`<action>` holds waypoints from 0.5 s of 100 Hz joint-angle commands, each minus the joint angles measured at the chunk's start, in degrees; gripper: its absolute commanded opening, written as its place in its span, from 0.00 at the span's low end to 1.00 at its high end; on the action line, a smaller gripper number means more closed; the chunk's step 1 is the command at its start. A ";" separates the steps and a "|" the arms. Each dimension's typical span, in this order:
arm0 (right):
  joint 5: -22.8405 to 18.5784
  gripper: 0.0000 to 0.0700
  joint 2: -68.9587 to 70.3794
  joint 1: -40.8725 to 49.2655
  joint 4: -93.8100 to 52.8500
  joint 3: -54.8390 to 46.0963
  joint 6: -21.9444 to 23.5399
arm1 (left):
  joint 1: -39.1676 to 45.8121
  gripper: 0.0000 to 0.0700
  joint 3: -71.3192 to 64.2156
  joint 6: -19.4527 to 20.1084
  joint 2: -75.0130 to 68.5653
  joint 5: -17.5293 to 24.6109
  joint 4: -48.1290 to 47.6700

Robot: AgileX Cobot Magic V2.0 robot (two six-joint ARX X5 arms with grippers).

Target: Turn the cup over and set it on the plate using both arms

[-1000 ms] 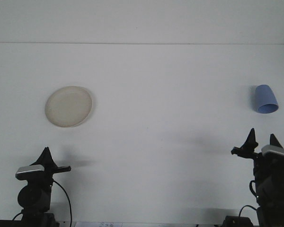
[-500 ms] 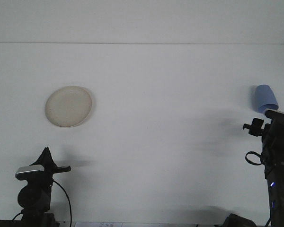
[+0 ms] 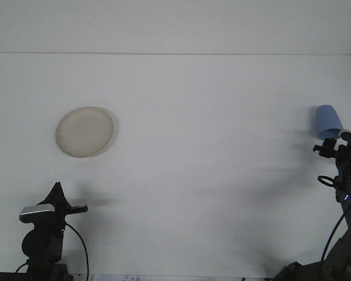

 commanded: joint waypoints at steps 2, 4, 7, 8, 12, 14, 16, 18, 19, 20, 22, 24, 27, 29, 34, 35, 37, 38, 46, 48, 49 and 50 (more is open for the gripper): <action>-1.18 0.60 3.13 -0.87 3.58 0.61 -0.79 | 0.02 0.02 -1.11 -0.28 -0.13 -0.11 0.68; -1.29 0.60 3.91 -0.98 4.74 0.63 -0.76 | 0.02 0.02 -1.11 -0.28 -0.13 -0.11 0.68; -1.66 0.60 5.11 -1.16 6.47 0.66 -0.79 | 0.02 0.02 -1.11 -0.28 -0.13 -0.11 0.68; -1.86 0.60 5.49 -1.27 7.06 0.66 -0.81 | 0.02 0.02 -1.11 -0.28 -0.13 -0.11 0.68; -2.27 0.60 6.69 -1.64 9.09 0.70 -0.81 | 0.02 0.02 -1.11 -0.28 -0.13 -0.11 0.68; -2.32 0.60 7.37 -1.75 9.97 0.81 -0.81 | 0.02 0.02 -1.11 -0.28 -0.13 -0.11 0.68; -2.36 0.60 8.15 -1.88 10.88 0.98 -0.81 | 0.02 0.02 -1.11 -0.28 -0.13 -0.11 0.68; -2.45 0.60 8.81 -2.08 11.80 1.16 -0.79 | 0.02 0.02 -1.11 -0.28 -0.13 -0.11 0.68; -2.51 0.60 9.11 -2.14 12.15 1.22 -0.76 | 0.02 0.02 -1.11 -0.28 -0.13 -0.11 0.68; -2.62 0.60 9.40 -2.25 12.44 1.33 -0.79 | 0.02 0.02 -1.11 -0.28 -0.13 -0.11 0.68; -2.75 0.60 10.05 -2.45 12.85 1.64 -0.79 | 0.02 0.02 -1.11 -0.28 -0.13 -0.11 0.68; -3.08 0.60 10.64 -2.56 13.16 1.97 -0.79 | 0.02 0.02 -1.11 -0.28 -0.13 -0.11 0.68; -3.65 0.60 11.72 -2.80 13.49 2.69 -0.79 | 0.02 0.02 -1.11 -0.28 -0.13 -0.11 0.68; -3.89 0.60 12.48 -2.97 13.60 3.26 -0.76 | 0.02 0.02 -1.11 -0.28 -0.13 -0.11 0.68; -5.03 0.60 14.21 -3.30 13.55 4.81 -0.76 | 0.02 0.02 -1.11 -0.28 -0.13 -0.11 0.68; -5.18 0.60 14.51 -3.34 13.53 5.07 -0.79 | 0.02 0.02 -1.11 -0.28 -0.13 -0.11 0.68; -5.29 0.60 15.15 -3.43 13.53 5.68 -0.79 | 0.02 0.02 -1.11 -0.28 -0.13 -0.11 0.68; -5.42 0.60 15.50 -3.48 13.55 6.01 -0.76 | 0.02 0.02 -1.11 -0.28 -0.13 -0.11 0.68; -6.71 0.60 17.92 -3.54 13.55 8.57 -0.79 | 0.02 0.02 -1.11 -0.28 -0.13 -0.11 0.68; -6.80 0.60 18.49 -3.54 13.55 9.20 -0.79 | 0.02 0.02 -1.11 -0.28 -0.13 -0.11 0.68; -6.93 0.60 18.75 -3.54 13.53 9.51 -0.79 | 0.02 0.02 -1.11 -0.28 -0.13 -0.11 0.68; -7.06 0.60 19.02 -3.54 13.55 9.79 -0.79 | 0.02 0.02 -1.11 -0.28 -0.13 -0.11 0.68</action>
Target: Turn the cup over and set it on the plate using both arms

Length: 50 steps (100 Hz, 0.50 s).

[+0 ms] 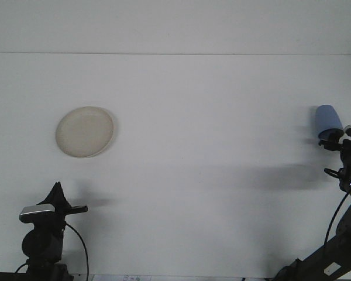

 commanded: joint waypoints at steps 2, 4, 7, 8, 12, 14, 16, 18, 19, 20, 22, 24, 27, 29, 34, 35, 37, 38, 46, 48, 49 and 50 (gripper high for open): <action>-1.18 0.60 2.84 -0.24 0.70 2.73 -0.44 | 0.02 0.02 -1.11 -0.28 -0.13 -0.11 0.68; -1.95 0.60 3.48 -0.24 0.70 3.32 -0.44 | 0.02 0.02 -1.11 -0.28 -0.13 -0.11 0.68; -2.75 0.60 4.39 -0.24 0.70 4.26 -0.44 | 0.02 0.02 -1.11 -0.28 -0.13 -0.11 0.68; -2.99 0.59 4.68 -0.24 0.70 4.55 -0.44 | 0.02 0.02 -1.11 -0.28 -0.13 -0.11 0.68; -3.69 0.59 5.84 -0.24 0.72 5.66 -0.46 | 0.02 0.02 -1.11 -0.28 -0.13 -0.11 0.68; -3.87 0.59 6.36 -0.24 0.72 6.16 -0.48 | 0.02 0.02 -1.11 -0.28 -0.13 -0.11 0.68; -4.09 0.59 6.86 -0.24 0.74 6.67 -0.48 | 0.02 0.02 -1.11 -0.28 -0.13 -0.11 0.68; -4.37 0.59 7.41 -0.24 0.87 7.19 -0.50 | 0.02 0.02 -1.11 -0.28 -0.13 -0.11 0.68; -4.57 0.58 7.67 -0.24 1.01 7.41 -0.48 | 0.02 0.02 -1.11 -0.28 -0.13 -0.11 0.68; -4.70 0.58 8.00 -0.24 1.18 7.67 -0.50 | 0.02 0.02 -1.11 -0.28 -0.13 -0.11 0.68; -4.76 0.58 8.52 -0.24 1.64 8.11 -0.46 | 0.02 0.02 -1.11 -0.28 -0.13 -0.11 0.68; -4.87 0.57 9.11 -0.24 2.10 8.55 -0.44 | 0.02 0.02 -1.11 -0.28 -0.13 -0.11 0.68; -4.90 0.57 9.77 -0.24 2.67 9.09 -0.46 | 0.02 0.02 -1.11 -0.28 -0.13 -0.11 0.68; -4.90 0.56 10.16 -0.24 2.97 9.46 -0.46 | 0.02 0.02 -1.11 -0.28 -0.13 -0.11 0.68; -4.90 0.52 10.86 -0.24 3.61 10.16 -0.48 | 0.02 0.02 -1.11 -0.28 -0.13 -0.11 0.68; -4.90 0.51 11.02 -0.24 3.80 10.29 -0.46 | 0.02 0.02 -1.11 -0.28 -0.13 -0.11 0.68; -5.07 0.48 11.32 -0.24 4.24 10.49 -0.44 | 0.02 0.02 -1.11 -0.28 -0.13 -0.11 0.68; -5.16 0.47 11.43 -0.24 4.50 10.56 -0.46 | 0.02 0.02 -1.11 -0.28 -0.13 -0.11 0.68; -6.49 0.32 12.00 -0.24 6.54 10.67 -0.46 | 0.02 0.02 -1.11 -0.28 -0.13 -0.09 0.68; -6.67 0.28 12.00 -0.22 6.73 10.67 -0.44 | 0.02 0.02 -1.11 -0.28 -0.13 -0.11 0.68; -6.75 0.26 12.00 -0.20 6.78 10.67 -0.44 | 0.02 0.02 -1.11 -0.28 -0.13 -0.11 0.68; -6.80 0.24 12.00 -0.20 6.78 10.67 -0.44 | 0.02 0.02 -1.11 -0.28 -0.13 -0.11 0.68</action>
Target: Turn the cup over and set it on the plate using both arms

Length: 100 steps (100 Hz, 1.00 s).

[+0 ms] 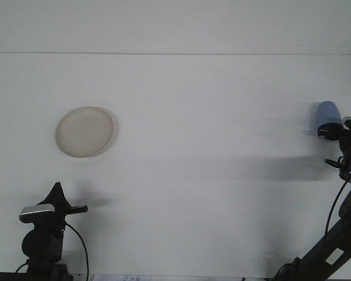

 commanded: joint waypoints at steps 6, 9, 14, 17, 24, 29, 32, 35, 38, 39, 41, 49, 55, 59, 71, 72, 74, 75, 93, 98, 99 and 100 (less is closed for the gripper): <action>-0.52 0.10 1.44 -0.35 1.57 1.27 -0.33 | 0.02 0.02 -1.11 -0.28 -0.13 -0.11 0.68; -0.52 0.05 1.44 -0.35 1.68 1.27 -0.33 | 0.02 0.02 -1.11 -0.28 -0.13 -0.11 0.68; -0.94 0.00 1.44 -0.35 2.12 1.27 -0.31 | 0.02 0.02 -1.11 -0.28 -0.13 -0.11 0.68; -1.51 0.00 1.44 -0.37 2.43 1.27 -0.17 | 0.02 0.02 -1.11 -0.28 -0.13 -0.11 0.68; -2.29 0.00 1.36 -0.42 2.45 1.27 0.68 | 0.02 0.02 -1.11 -0.28 -0.13 -0.11 0.68; -3.13 0.00 0.94 -0.39 1.95 1.27 1.42 | 0.02 0.02 -1.11 -0.28 -0.13 -0.11 0.68; -3.15 0.00 0.68 -0.39 1.84 1.27 2.16 | 0.02 0.02 -1.11 -0.28 -0.13 -0.11 0.68; -3.15 0.00 0.22 -0.39 1.38 1.27 2.97 | 0.02 0.02 -1.11 -0.28 -0.13 -0.11 0.68; -3.17 0.00 -0.55 -0.39 0.48 1.27 3.69 | 0.02 0.02 -1.11 -0.28 -0.13 -0.11 0.68; -3.23 0.00 -0.85 -0.39 0.13 1.27 3.91 | 0.02 0.02 -1.11 -0.28 -0.13 -0.11 0.68; -3.43 0.00 -1.46 -0.39 -0.66 1.27 4.28 | 0.02 0.02 -1.11 -0.28 -0.13 -0.11 0.68; -3.80 0.00 -4.76 -0.26 -4.85 1.27 6.14 | 0.02 0.02 -1.11 -0.28 -0.13 -0.11 0.68; -3.50 0.00 -7.69 0.09 -8.39 1.27 7.91 | 0.02 0.02 -1.11 -0.28 -0.13 -0.11 0.70; -3.19 0.00 -9.73 0.39 -11.08 1.27 9.57 | 0.02 0.02 -1.11 -0.28 -0.13 -0.11 0.68; -1.97 0.00 -17.22 2.49 -23.12 1.27 13.35 | 0.02 0.02 -1.11 -0.28 -0.13 -0.11 0.68; -1.66 0.00 -17.88 2.75 -24.22 1.27 13.64 | 0.02 0.02 -1.11 -0.28 -0.13 -0.11 0.68; -0.92 0.00 -19.21 3.34 -26.47 1.27 14.23 | 0.02 0.02 -1.11 -0.28 -0.13 -0.11 0.70; -0.52 0.00 -19.87 3.65 -27.54 1.27 14.47 | 0.02 0.02 -1.11 -0.28 -0.13 -0.11 0.68; 4.94 0.00 -32.79 11.96 -45.70 1.27 15.78 | 0.02 0.02 -1.11 -0.28 -0.13 -0.11 0.70; 4.87 0.00 -36.39 15.12 -50.42 1.27 15.23 | 0.02 0.02 -1.11 -0.28 -0.13 -0.11 0.70; 4.90 0.00 -37.29 15.87 -51.54 1.27 15.15 | 0.02 0.02 -1.11 -0.28 -0.13 -0.11 0.70; 4.92 0.00 -37.94 16.57 -52.43 1.27 14.78 | 0.02 0.02 -1.11 -0.28 -0.13 -0.11 0.70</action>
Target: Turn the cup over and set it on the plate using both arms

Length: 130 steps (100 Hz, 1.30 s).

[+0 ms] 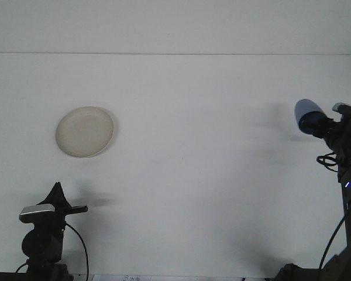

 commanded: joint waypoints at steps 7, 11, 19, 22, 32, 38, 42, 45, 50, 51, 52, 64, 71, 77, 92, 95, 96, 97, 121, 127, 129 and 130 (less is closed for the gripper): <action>0.74 0.00 -8.57 8.39 -11.96 1.46 -1.79 | 0.02 0.02 -1.11 -0.28 -0.13 -0.11 0.70; 1.60 0.00 -10.58 11.78 -16.63 2.12 -2.27 | 0.02 0.02 -1.11 -0.28 -0.13 -0.11 0.72; 1.92 0.00 -12.39 19.26 -26.05 4.48 -3.37 | 0.02 0.02 -1.11 -0.28 -0.13 -0.11 0.70; 1.97 0.00 -12.39 22.36 -29.75 5.73 -4.02 | 0.02 0.02 -1.11 -0.28 -0.13 -0.11 0.70; 4.04 0.00 -11.23 32.33 -39.91 9.53 -5.38 | 0.02 0.02 -1.11 -0.28 -0.13 -0.11 0.74; 5.70 0.00 -9.88 38.05 -44.02 11.34 -5.49 | 0.02 0.02 -1.11 -0.28 -0.13 -0.11 0.72; 6.67 0.00 -8.92 41.83 -46.16 12.33 -5.49 | 0.02 0.02 -1.11 -0.28 -0.13 -0.11 0.76; 7.48 0.00 -8.04 44.61 -47.39 12.90 -5.46 | 0.02 0.02 -1.11 -0.28 -0.13 -0.11 0.74; 8.46 0.00 -6.32 49.07 -48.98 13.66 -5.40 | 0.02 0.02 -1.11 -0.28 -0.13 -0.11 0.72; 8.61 0.00 -5.95 49.88 -49.27 13.79 -5.38 | 0.02 0.02 -1.11 -0.28 -0.13 -0.11 0.74; 8.76 0.00 -5.62 50.66 -49.53 13.90 -5.35 | 0.02 0.02 -1.11 -0.28 -0.13 -0.11 0.74; 8.98 0.00 -0.83 58.58 -52.04 14.84 -5.22 | 0.02 0.02 -1.11 -0.28 -0.13 -0.11 0.74; 8.98 0.00 2.01 61.94 -53.07 15.23 -5.27 | 0.02 0.02 -1.11 -0.28 -0.13 -0.11 0.74; 9.03 0.00 4.66 64.28 -53.86 15.69 -5.86 | 0.02 0.02 -1.11 -0.28 -0.13 -0.11 0.74; 11.17 0.00 9.66 67.45 -54.95 16.04 -6.58 | 0.02 0.02 -1.11 -0.28 -0.13 -0.11 0.74; 11.69 0.00 10.51 67.95 -55.15 16.04 -6.69 | 0.02 0.02 -1.11 -0.28 -0.13 -0.11 0.74; 11.78 0.00 10.78 68.08 -55.21 16.04 -6.71 | 0.02 0.02 -1.11 -0.28 -0.13 -0.11 0.74; 11.93 0.00 11.02 68.24 -55.25 16.04 -6.71 | 0.02 0.02 -1.11 -0.28 -0.13 -0.11 0.74; 11.74 0.09 13.62 69.42 -55.91 16.04 -7.13 | 0.02 0.02 -1.11 -0.28 -0.13 -0.11 0.74; 11.76 0.28 13.62 69.42 -56.00 16.04 -7.13 | 0.02 0.02 -1.11 -0.28 -0.13 -0.11 0.74; 11.74 0.36 13.62 69.42 -56.00 16.04 -7.15 | 0.02 0.02 -1.11 -0.28 -0.13 -0.11 0.74; 11.72 0.40 13.62 69.42 -56.00 16.04 -7.15 | 0.02 0.02 -1.11 -0.28 -0.13 -0.11 0.74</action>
